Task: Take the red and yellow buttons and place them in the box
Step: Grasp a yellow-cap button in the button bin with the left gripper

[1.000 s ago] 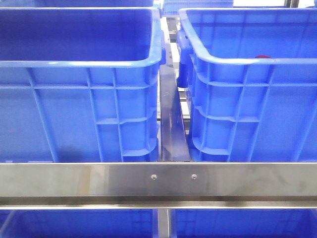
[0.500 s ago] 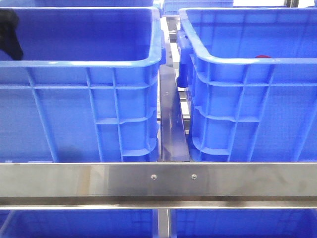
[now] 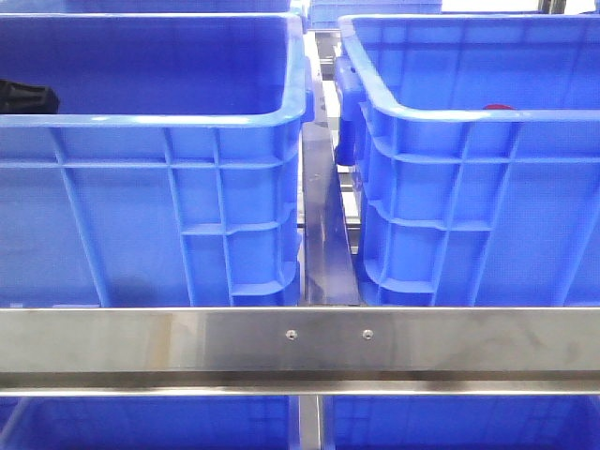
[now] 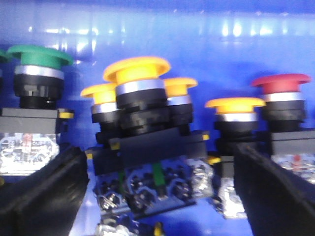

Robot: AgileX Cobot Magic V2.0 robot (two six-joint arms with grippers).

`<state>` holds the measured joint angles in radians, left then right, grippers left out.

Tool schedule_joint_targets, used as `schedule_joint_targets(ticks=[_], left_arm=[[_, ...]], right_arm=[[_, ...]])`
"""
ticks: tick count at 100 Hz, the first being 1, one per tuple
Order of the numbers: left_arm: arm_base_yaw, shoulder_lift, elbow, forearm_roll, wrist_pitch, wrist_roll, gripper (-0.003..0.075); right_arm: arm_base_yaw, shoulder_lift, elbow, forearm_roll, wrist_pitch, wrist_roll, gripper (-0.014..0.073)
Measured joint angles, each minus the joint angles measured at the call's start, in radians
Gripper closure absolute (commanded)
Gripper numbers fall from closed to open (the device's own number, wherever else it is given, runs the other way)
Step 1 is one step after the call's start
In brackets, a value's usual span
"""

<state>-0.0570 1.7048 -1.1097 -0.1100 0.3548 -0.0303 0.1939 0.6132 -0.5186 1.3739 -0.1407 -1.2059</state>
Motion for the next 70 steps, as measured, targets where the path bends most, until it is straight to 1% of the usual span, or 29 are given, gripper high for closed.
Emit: schedule_joint_targets(ticks=[14,19,23,28,31,33,38,40,45,52,56,70], left_arm=[[0.002,0.029,0.000,0.000,-0.016,-0.001,0.0157],[0.002,0.034,0.000,0.000,-0.018,-0.001,0.0177],[0.002,0.037,0.000,0.000,-0.018,-0.001,0.0217],[0.002,0.038,0.000,0.000,-0.023,-0.001,0.0285],[0.002,0.038,0.000,0.000,-0.025,-0.001,0.0344],[0.002,0.038,0.000,0.000,-0.024,-0.001,0.0370],[0.002,0.038,0.000,0.003,-0.027,-0.001,0.0476],[0.002,0.038,0.000,0.003,-0.027,-0.001,0.0503],[0.003,0.036,0.000,0.003,-0.027,-0.001,0.0603],[0.003,0.026,0.000,0.003,-0.027,-0.001,0.0701],[0.003,0.017,0.000,0.003,-0.025,-0.001,0.0738],[0.003,-0.037,0.000,0.003,-0.020,-0.001,0.0739]], right_arm=[[0.000,0.000,0.000,0.000,0.000,0.000,0.0662],[0.000,0.000,0.000,0.000,0.000,0.000,0.0662],[0.000,0.000,0.000,0.000,0.000,0.000,0.0662],[0.000,0.000,0.000,0.000,0.000,0.000,0.0662],[0.000,0.000,0.000,0.000,0.000,0.000,0.0662],[0.000,0.000,0.000,0.000,0.000,0.000,0.0662],[0.000,0.000,0.000,0.000,0.000,0.000,0.0662],[0.000,0.000,0.000,0.000,0.000,0.000,0.0662],[0.000,0.000,0.000,0.000,0.000,0.000,0.0662],[0.000,0.000,0.000,0.000,0.000,0.000,0.0662],[0.000,0.000,0.000,0.000,0.000,0.000,0.0662],[0.000,0.000,0.000,0.000,0.000,0.000,0.0662]])
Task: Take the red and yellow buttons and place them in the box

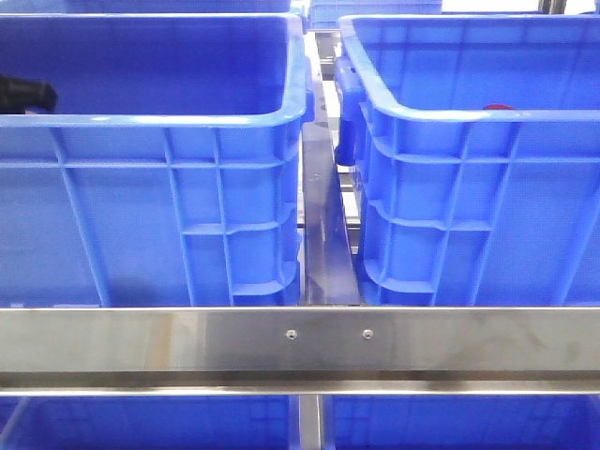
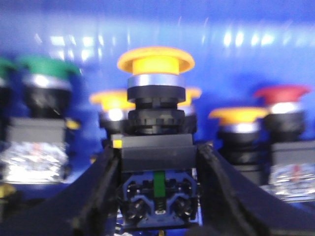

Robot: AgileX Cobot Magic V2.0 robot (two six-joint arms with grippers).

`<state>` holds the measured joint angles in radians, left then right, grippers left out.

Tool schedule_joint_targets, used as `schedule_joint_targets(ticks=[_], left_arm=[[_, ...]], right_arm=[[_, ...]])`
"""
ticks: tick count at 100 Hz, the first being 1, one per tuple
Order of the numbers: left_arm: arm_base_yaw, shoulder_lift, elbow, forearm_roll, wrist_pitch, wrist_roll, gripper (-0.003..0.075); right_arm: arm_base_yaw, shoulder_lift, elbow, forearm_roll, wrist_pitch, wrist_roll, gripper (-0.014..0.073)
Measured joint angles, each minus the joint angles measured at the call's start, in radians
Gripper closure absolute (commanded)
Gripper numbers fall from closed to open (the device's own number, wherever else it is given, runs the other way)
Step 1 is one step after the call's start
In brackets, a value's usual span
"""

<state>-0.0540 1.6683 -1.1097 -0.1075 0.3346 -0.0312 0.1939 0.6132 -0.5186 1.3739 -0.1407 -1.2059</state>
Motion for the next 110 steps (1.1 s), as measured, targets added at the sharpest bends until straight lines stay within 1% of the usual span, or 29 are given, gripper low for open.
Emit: schedule_joint_targets(ticks=[23,42,56,77,96,110], left_arm=[[-0.015,-0.158,0.000,0.005,0.070,0.021,0.0739],[-0.101,-0.316,0.000,0.009,0.134,0.040,0.0739],[-0.208,-0.421,0.000,0.013,0.169,0.047,0.0739],[-0.423,-0.531,0.000,0.013,0.195,0.064,0.0739],[-0.628,-0.561,0.000,0.013,0.207,0.067,0.0739],[-0.733,-0.561,0.000,0.013,0.217,0.069,0.0739]], right_arm=[[0.000,0.000,0.000,0.000,0.002,0.000,0.0662],[0.000,0.000,0.000,0.000,0.002,0.000,0.0662],[0.000,0.000,0.000,0.000,0.002,0.000,0.0662],[0.000,0.000,0.000,0.000,0.010,0.000,0.0661],[0.000,0.000,0.000,0.000,0.018,0.000,0.0661],[0.000,0.000,0.000,0.000,0.019,0.000,0.0643]])
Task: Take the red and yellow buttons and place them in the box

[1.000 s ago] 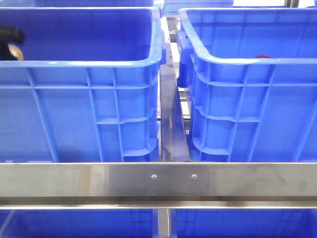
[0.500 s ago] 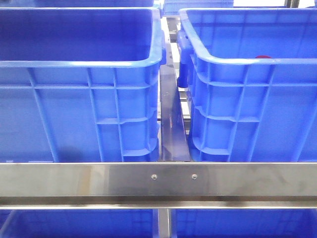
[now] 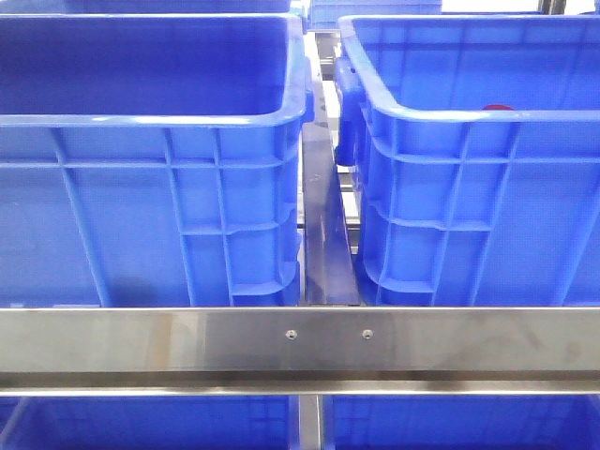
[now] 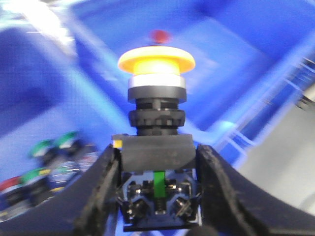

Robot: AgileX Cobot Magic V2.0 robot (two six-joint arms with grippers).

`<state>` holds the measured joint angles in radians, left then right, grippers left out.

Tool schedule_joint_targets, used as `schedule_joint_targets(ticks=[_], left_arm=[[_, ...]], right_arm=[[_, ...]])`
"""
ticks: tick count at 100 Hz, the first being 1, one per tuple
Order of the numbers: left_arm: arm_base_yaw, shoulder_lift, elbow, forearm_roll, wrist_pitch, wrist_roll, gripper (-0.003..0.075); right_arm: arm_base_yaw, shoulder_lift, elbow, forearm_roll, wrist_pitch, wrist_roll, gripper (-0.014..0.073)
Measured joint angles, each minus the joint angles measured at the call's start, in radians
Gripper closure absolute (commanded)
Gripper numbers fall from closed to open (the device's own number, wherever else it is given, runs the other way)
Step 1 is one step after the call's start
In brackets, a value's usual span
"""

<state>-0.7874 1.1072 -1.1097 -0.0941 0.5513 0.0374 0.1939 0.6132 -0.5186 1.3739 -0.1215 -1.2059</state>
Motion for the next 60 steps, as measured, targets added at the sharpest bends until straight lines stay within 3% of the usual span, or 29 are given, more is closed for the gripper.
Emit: schedule_joint_targets(ticks=[14,26,36,43,60], left_arm=[[-0.036,0.000,0.000,0.002,0.004,0.000,0.0739],[-0.040,0.000,0.000,0.004,0.012,0.000,0.0739],[-0.040,0.000,0.000,0.005,0.014,0.000,0.0739],[-0.040,0.000,0.000,0.006,0.015,0.000,0.0739],[-0.040,0.000,0.000,0.006,0.018,0.000,0.0739]], right_arm=[[0.000,0.000,0.000,0.000,0.027,0.000,0.0475],[0.000,0.000,0.000,0.002,0.073,0.000,0.0202],[0.000,0.000,0.000,0.026,0.115,0.000,0.0041],[0.000,0.000,0.000,0.056,0.144,0.000,0.0004],[0.000,0.000,0.000,0.173,0.271,0.000,0.0011]])
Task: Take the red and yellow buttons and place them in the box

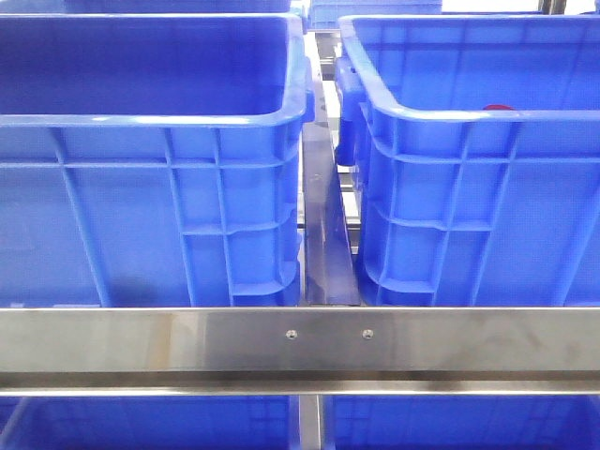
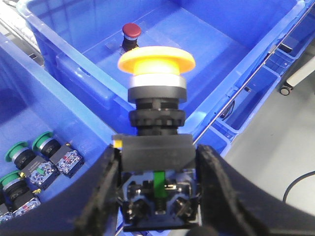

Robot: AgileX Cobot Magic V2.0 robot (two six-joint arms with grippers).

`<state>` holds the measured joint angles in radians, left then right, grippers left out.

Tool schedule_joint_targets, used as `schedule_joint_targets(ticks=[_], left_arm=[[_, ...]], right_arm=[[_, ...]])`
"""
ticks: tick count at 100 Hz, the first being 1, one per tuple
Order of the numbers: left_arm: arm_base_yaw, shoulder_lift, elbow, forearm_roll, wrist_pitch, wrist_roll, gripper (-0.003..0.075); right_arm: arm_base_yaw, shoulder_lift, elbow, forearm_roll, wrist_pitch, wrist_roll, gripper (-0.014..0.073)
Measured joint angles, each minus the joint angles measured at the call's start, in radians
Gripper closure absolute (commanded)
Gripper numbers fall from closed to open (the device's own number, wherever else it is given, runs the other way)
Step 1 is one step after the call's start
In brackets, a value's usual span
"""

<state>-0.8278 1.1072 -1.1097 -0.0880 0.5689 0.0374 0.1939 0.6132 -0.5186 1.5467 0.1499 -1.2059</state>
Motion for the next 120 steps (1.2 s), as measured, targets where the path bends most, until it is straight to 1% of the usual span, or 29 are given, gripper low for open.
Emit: schedule_joint_targets(ticks=[15,22,33,52,66,80,110,117,120], left_arm=[[0.000,0.000,0.000,0.000,0.002,0.000,0.0739],[0.000,0.000,0.000,0.000,0.002,0.000,0.0739],[0.000,0.000,0.000,0.000,0.002,0.000,0.0739],[0.000,0.000,0.000,0.001,0.003,0.000,0.0739],[0.000,0.000,0.000,0.001,0.003,0.000,0.0739],[0.000,0.000,0.000,0.001,0.004,0.000,0.0739],[0.000,0.000,0.000,0.001,0.006,0.000,0.0739],[0.000,0.000,0.000,0.001,0.006,0.000,0.0739],[0.000,0.000,0.000,0.001,0.006,0.000,0.0739]], right_arm=[[0.000,0.019,-0.002,0.173,0.170,0.000,0.0011],[0.000,0.052,-0.012,0.219,0.250,0.000,0.0011],[0.000,0.130,-0.051,0.235,0.390,0.009,0.0011],[0.000,0.314,-0.133,0.237,0.623,0.083,0.0011],[0.002,0.453,-0.194,0.233,0.747,0.132,0.0011],[0.036,0.556,-0.258,0.231,0.794,0.151,0.0011],[0.143,0.696,-0.383,0.231,0.791,0.158,0.0011],[0.150,0.717,-0.403,0.231,0.791,0.158,0.0022],[0.149,0.721,-0.409,0.231,0.791,0.158,0.0043]])
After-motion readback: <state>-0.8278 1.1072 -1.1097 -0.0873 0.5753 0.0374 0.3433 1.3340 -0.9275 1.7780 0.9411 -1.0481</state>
